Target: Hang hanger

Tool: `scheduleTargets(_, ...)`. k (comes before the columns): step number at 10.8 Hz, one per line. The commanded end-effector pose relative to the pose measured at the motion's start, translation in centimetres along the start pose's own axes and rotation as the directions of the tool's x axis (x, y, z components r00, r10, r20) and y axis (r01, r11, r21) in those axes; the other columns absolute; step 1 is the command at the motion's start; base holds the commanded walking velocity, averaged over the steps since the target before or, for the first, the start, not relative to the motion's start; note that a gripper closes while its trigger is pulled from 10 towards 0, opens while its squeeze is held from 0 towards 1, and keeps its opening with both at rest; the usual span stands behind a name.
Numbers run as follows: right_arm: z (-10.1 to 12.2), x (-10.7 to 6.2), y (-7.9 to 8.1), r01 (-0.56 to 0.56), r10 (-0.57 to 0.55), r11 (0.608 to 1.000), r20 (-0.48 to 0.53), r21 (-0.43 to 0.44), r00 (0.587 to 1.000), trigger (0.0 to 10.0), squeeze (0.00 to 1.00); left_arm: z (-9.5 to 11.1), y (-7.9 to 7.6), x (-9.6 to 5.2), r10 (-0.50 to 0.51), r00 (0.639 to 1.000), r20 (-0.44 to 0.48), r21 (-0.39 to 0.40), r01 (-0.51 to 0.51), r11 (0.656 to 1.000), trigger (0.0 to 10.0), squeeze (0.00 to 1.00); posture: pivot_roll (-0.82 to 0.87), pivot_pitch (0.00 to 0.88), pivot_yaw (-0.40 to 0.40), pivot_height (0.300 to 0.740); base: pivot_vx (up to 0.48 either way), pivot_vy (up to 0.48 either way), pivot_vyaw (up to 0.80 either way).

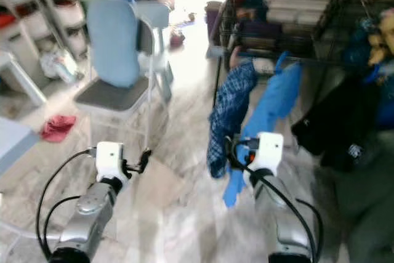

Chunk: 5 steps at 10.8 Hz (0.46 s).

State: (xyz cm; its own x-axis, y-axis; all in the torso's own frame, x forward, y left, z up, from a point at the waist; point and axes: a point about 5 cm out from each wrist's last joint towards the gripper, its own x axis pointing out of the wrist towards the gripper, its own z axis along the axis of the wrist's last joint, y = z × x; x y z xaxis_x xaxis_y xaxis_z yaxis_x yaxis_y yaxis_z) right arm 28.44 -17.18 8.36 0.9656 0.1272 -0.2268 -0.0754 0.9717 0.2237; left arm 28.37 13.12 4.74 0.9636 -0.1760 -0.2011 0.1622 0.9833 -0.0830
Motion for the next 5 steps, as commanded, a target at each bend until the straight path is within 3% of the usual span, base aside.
scheduleTargets(1, 0.24, 0.43, 0.04, -0.015, 0.015, 1.000, -0.004, -0.002, 1.000, 10.0, 0.00, 0.14, -0.05, 0.20, 0.010, 1.000, 0.004, 0.006, -0.010, 1.000, 10.0, 0.00, -0.12, 0.000, 0.036, 0.740, 0.000, 0.000, 0.00)
scheduleTargets(5, 0.42, 1.21, 0.74, -0.064, 0.063, 0.997, -0.013, -0.045, 0.998, 10.0, 0.00, 0.84, 0.07, 0.91, 0.033, 0.999, 0.032, -0.017, -0.033, 0.999, 10.0, 0.00, -0.13, 0.000, 0.033, 0.740, 0.000, 0.000, 0.00)
